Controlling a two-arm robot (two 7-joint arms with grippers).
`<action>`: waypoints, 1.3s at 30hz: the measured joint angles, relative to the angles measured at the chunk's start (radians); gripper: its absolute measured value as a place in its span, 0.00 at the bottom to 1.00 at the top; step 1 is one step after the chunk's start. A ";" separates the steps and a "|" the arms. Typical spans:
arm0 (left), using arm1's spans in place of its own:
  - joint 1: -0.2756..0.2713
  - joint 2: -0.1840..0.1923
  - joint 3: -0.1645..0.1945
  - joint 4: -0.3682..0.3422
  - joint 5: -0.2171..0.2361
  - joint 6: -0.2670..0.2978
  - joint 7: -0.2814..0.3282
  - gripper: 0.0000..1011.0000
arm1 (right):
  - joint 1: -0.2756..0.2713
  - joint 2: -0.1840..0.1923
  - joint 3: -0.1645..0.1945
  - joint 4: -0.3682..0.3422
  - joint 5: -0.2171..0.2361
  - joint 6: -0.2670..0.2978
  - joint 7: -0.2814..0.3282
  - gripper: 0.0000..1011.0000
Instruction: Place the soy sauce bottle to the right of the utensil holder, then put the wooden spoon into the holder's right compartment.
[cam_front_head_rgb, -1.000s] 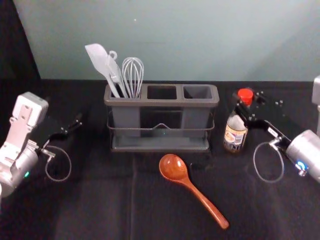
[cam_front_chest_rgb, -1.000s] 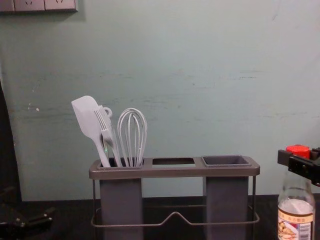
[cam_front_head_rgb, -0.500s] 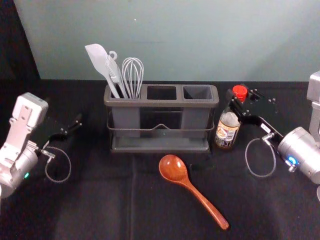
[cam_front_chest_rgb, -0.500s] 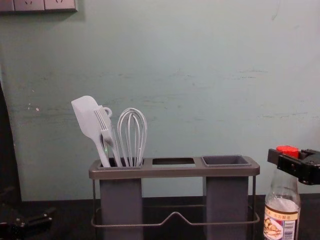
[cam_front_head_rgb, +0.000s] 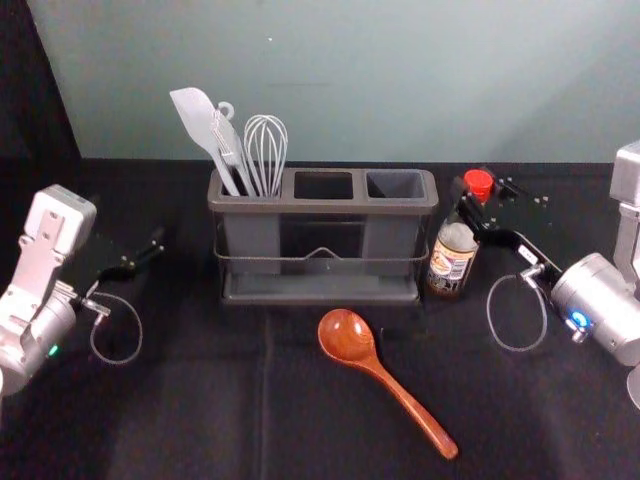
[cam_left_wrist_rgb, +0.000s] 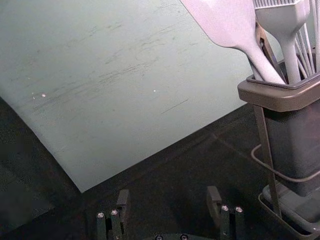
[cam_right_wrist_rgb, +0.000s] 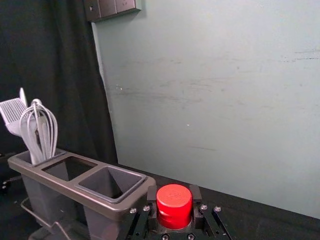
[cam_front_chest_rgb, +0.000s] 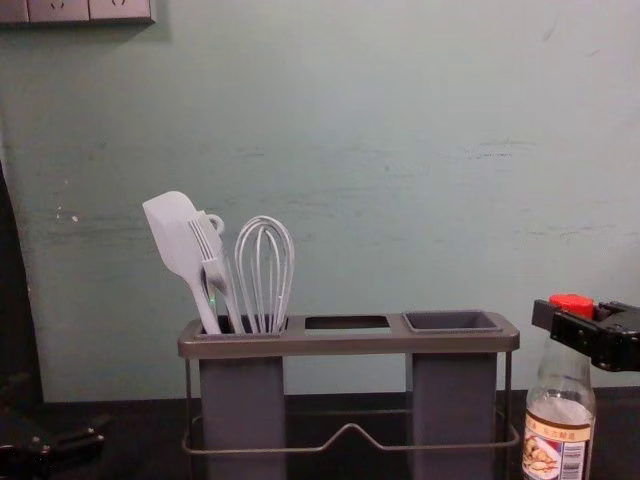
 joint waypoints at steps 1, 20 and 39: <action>0.000 0.000 0.000 0.000 0.000 0.000 0.000 0.99 | 0.001 0.000 -0.001 0.001 -0.001 -0.001 -0.002 0.38; 0.000 0.000 0.000 0.000 0.000 0.000 0.000 0.99 | -0.003 -0.003 0.014 -0.012 -0.014 -0.024 -0.023 0.81; 0.000 0.000 0.000 0.000 0.000 0.000 0.000 0.99 | -0.149 0.044 0.041 -0.270 -0.044 -0.025 -0.043 0.99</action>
